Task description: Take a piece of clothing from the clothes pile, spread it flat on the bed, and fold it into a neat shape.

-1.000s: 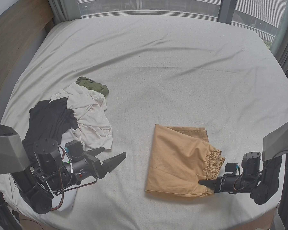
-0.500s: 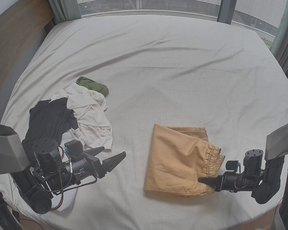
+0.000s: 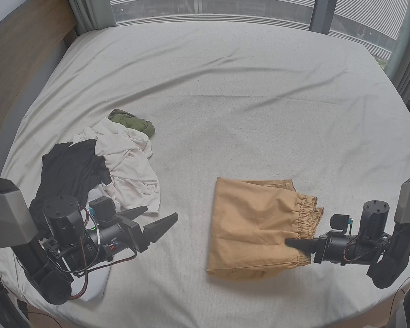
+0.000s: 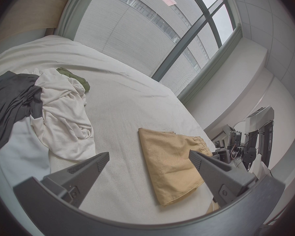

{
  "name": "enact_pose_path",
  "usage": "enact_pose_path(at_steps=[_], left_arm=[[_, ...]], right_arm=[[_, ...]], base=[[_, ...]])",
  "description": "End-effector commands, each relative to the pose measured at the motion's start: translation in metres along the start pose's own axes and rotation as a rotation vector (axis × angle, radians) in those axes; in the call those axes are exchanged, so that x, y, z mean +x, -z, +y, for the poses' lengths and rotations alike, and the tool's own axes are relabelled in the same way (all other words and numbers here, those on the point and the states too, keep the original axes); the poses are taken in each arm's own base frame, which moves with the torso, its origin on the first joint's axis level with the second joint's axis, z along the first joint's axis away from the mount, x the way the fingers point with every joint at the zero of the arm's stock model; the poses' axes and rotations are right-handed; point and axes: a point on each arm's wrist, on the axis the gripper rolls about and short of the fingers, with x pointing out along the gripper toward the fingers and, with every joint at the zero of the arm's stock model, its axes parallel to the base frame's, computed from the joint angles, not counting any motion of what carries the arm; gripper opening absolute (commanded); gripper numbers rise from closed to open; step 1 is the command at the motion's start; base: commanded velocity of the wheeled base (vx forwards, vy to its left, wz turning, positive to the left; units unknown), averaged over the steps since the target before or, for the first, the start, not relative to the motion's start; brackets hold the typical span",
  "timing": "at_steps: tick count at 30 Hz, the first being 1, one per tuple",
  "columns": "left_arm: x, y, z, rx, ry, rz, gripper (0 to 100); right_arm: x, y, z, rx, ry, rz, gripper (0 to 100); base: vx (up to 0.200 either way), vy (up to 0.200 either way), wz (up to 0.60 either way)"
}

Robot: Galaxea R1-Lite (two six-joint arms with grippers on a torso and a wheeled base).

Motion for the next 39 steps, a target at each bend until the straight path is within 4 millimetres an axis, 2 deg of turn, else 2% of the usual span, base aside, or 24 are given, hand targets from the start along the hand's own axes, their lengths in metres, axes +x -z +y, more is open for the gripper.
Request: enact_pose_path(at_steps=[1, 5, 11, 24, 39], left_arm=[[-0.003, -0.006, -0.001, 0.004, 0.002, -0.023, 100], [-0.007, -0.01, 0.001, 0.005, -0.006, -0.042, 100], [-0.014, -0.018, -0.002, 0.01, -0.004, -0.073, 100], [-0.018, -0.018, 0.0, 0.008, -0.014, -0.072, 100], [-0.018, -0.018, 0.001, 0.005, -0.013, -0.069, 100]], right_arm=[[-0.006, -0.011, 0.018, -0.035, -0.046, -0.052, 0], [-0.01, -0.016, 0.029, -0.043, -0.074, -0.077, 0], [-0.011, -0.022, 0.033, -0.059, -0.085, -0.101, 0], [-0.004, -0.045, 0.048, -0.051, -0.163, -0.18, 0], [0.014, -0.093, 0.055, -0.056, -0.227, -0.29, 0]], base=[[0.0, 0.0, 0.0], [0.0, 0.0, 0.0], [0.0, 0.0, 0.0], [0.0, 0.0, 0.0], [0.0, 0.0, 0.0]])
